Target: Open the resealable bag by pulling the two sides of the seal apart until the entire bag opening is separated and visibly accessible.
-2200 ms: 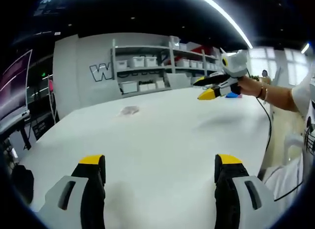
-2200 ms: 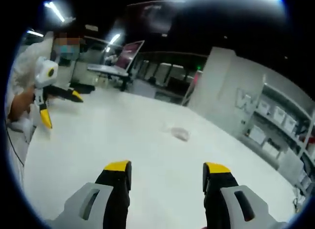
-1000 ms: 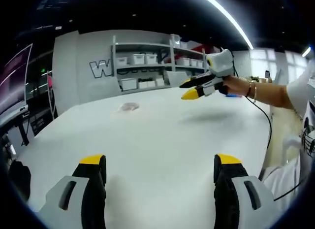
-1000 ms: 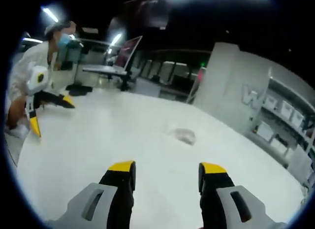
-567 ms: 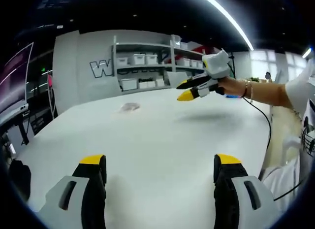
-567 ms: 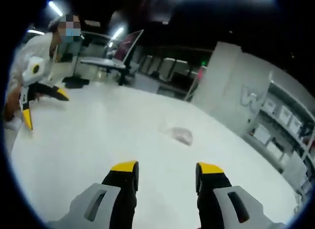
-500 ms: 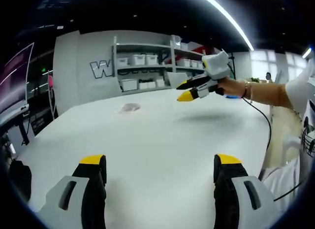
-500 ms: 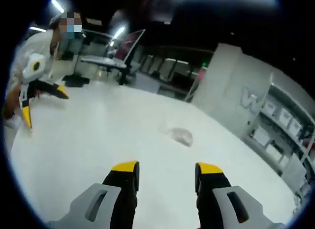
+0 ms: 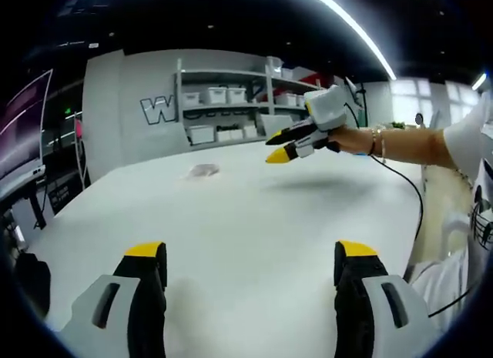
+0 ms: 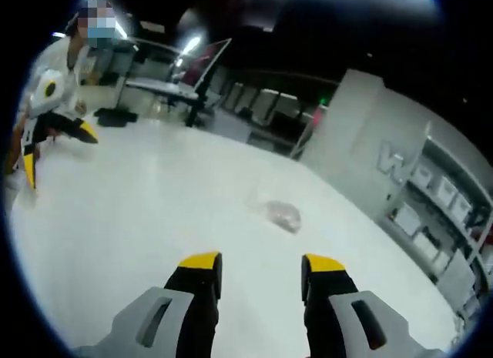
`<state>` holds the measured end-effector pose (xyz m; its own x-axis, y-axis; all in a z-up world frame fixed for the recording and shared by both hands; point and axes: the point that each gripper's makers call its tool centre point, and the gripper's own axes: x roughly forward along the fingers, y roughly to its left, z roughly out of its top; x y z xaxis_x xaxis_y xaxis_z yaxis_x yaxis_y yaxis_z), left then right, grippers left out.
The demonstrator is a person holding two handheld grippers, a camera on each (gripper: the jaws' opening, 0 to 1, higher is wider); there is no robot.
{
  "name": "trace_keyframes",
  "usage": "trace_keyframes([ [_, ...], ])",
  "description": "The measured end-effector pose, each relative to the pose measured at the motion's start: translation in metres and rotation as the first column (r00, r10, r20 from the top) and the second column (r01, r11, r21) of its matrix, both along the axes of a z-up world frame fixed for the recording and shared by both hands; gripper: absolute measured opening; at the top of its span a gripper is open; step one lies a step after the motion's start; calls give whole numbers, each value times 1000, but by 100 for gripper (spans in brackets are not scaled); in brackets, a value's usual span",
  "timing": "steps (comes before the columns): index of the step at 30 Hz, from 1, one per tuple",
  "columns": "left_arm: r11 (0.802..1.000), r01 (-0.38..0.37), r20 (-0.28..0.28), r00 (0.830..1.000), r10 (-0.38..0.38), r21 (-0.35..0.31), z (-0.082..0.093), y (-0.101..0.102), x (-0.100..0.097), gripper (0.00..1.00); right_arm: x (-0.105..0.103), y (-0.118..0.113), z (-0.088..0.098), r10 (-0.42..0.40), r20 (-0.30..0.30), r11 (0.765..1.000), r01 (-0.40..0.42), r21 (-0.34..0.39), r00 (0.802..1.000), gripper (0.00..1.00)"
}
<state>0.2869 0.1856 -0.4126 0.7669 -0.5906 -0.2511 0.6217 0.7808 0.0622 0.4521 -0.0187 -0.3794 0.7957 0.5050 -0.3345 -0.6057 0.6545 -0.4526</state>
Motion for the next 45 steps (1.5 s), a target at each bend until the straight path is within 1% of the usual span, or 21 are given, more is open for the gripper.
trace_keyframes([
  [5,1000,4,-14,1000,-4,4,-6,-1,-1,89,5,1,-7,-2,-4,1000,2,-8,1000,39],
  [11,1000,3,-13,1000,-3,6,-6,-1,0,89,13,-1,-10,-9,-5,1000,9,-11,1000,39],
  [15,1000,-3,-16,1000,3,14,-8,1,1,89,18,2,-8,8,8,1000,-8,-7,1000,38],
  [20,1000,-7,-11,1000,7,18,-6,1,2,89,25,5,-5,14,19,1000,-14,-2,1000,37],
  [25,1000,-9,-8,1000,9,25,-5,0,2,89,31,8,-7,26,21,999,-25,-25,999,36],
  [30,1000,-6,-9,1000,6,28,-6,0,1,89,39,8,-3,25,34,999,-24,-29,999,35],
  [36,1000,-10,-1,1000,10,19,-2,2,2,89,47,10,-2,30,42,998,-28,-50,999,34],
  [45,1000,2,-17,1000,-1,20,-8,-1,1,89,59,15,-1,34,58,997,-30,-71,998,33],
])
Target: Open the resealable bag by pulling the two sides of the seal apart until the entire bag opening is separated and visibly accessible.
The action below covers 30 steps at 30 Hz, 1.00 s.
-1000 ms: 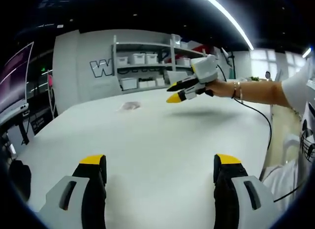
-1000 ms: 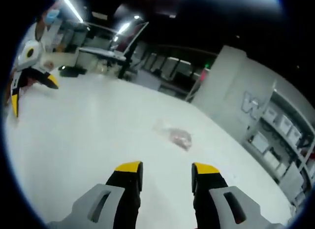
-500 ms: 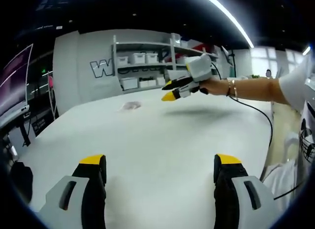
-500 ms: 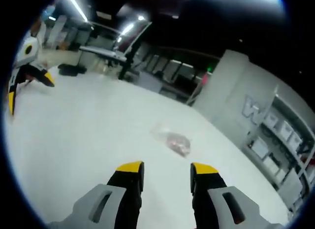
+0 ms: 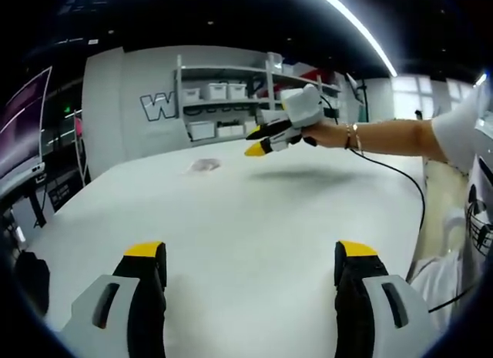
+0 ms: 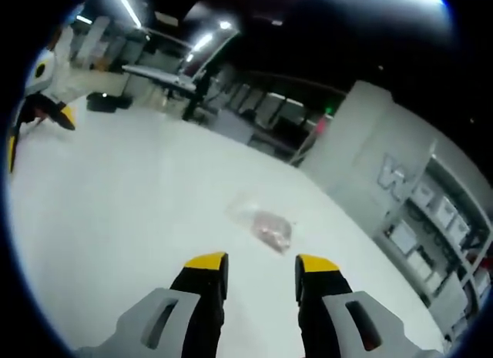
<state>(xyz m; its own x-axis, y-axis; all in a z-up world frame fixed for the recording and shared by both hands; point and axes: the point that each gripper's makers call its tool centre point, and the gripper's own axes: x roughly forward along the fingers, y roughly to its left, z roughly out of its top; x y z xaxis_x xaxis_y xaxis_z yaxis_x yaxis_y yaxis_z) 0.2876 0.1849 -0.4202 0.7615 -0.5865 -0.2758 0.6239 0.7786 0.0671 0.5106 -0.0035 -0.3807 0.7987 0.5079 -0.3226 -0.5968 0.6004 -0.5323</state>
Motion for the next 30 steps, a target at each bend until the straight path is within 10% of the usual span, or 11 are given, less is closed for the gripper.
trace_keyframes([
  [30,1000,-12,0,1000,12,-19,2,9,3,89,31,47,-12,136,86,973,-117,-197,987,28],
])
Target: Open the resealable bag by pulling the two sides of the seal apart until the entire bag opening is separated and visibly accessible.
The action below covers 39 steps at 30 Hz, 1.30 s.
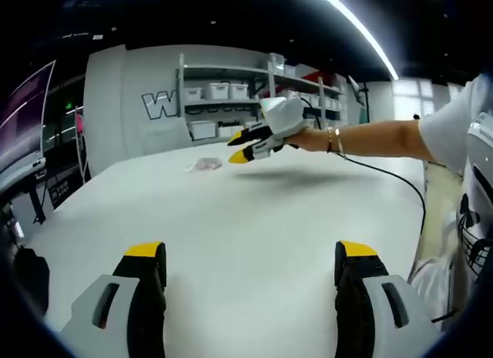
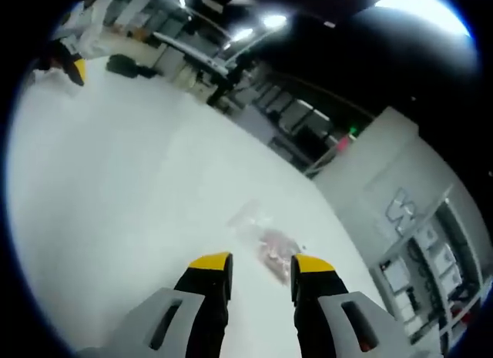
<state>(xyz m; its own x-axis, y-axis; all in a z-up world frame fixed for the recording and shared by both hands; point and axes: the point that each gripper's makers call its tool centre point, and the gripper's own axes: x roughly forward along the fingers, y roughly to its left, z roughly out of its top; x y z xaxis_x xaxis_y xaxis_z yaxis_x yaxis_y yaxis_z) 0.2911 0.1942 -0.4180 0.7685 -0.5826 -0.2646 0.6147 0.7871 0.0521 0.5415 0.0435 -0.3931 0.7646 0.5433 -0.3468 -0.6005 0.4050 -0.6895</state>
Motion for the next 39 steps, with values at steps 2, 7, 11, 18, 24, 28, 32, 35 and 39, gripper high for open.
trace_keyframes([
  [2,1000,-3,4,1000,3,0,1,1,0,89,4,4,-1,7,7,1000,-7,-13,1000,28],
  [7,1000,-5,1,1000,5,2,0,1,1,89,12,10,-11,35,35,993,-31,-116,999,28],
  [11,1000,-9,2,1000,9,-2,1,3,2,89,17,16,-14,53,60,986,-43,-161,997,28],
  [18,1000,-14,2,1000,14,-11,2,5,3,89,30,12,-20,60,95,970,-35,-240,994,28],
  [24,1000,-17,0,1000,17,-16,2,6,5,89,36,7,-16,54,105,969,-27,-246,993,28],
  [28,1000,-18,-1,1000,18,-17,2,5,7,89,39,10,-20,77,113,956,-41,-289,991,28],
  [32,1000,-20,-4,1000,20,-17,1,6,7,89,42,14,-24,94,125,946,-49,-321,988,28],
  [35,1000,-21,-5,1000,21,-18,1,7,7,89,45,17,-25,104,139,937,-51,-345,985,28],
  [39,999,-28,-5,1000,28,-20,1,10,8,89,48,20,-26,134,169,919,-58,-389,977,26],
])
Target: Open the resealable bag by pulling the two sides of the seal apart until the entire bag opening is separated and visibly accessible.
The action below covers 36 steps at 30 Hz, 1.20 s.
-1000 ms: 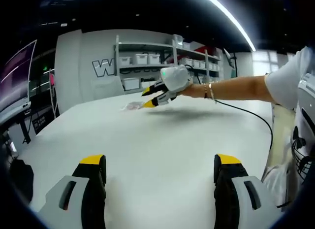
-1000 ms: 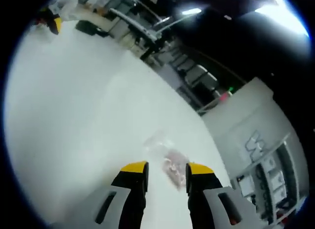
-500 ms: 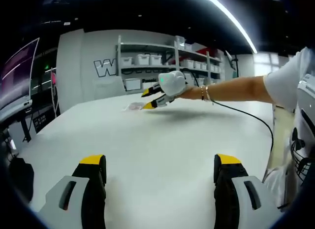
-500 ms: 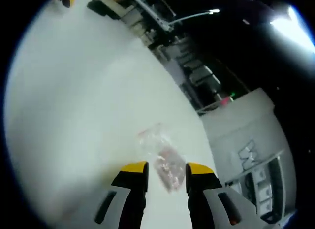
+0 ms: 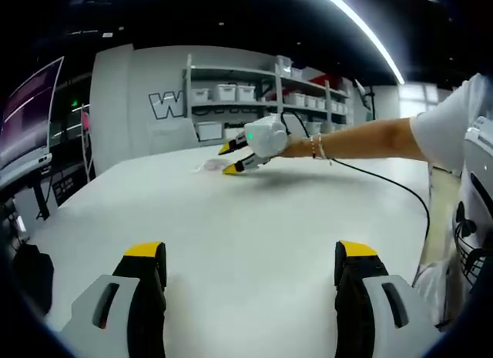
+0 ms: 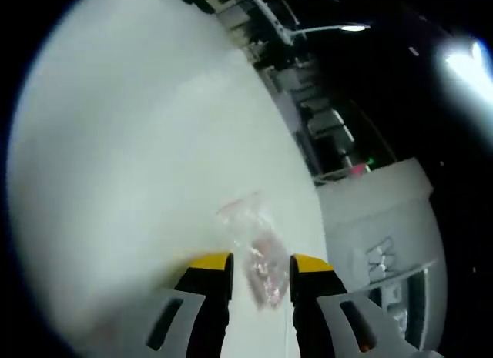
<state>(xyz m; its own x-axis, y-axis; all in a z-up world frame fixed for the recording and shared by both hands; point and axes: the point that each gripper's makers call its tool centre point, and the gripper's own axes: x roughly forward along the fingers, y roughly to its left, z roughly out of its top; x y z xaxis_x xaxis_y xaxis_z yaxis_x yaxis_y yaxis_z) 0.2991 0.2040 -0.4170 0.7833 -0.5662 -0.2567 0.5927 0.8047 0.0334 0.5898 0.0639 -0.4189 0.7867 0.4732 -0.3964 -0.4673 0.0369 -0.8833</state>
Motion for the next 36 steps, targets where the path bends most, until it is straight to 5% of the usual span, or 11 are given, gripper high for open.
trace_keyframes([
  [11,1000,-8,-9,1000,8,-3,-3,4,2,89,7,5,-1,26,27,999,-24,-40,999,24],
  [28,1000,-2,-17,1000,2,-15,-6,2,0,89,2,21,-22,82,8,992,-81,-98,997,0],
  [33,1000,-2,-17,1000,1,-16,-6,3,-1,89,2,23,-19,61,5,996,-61,-59,998,0],
  [36,1000,-5,-15,1000,5,-16,-6,4,0,89,3,20,-6,22,-1,998,-22,51,1000,0],
])
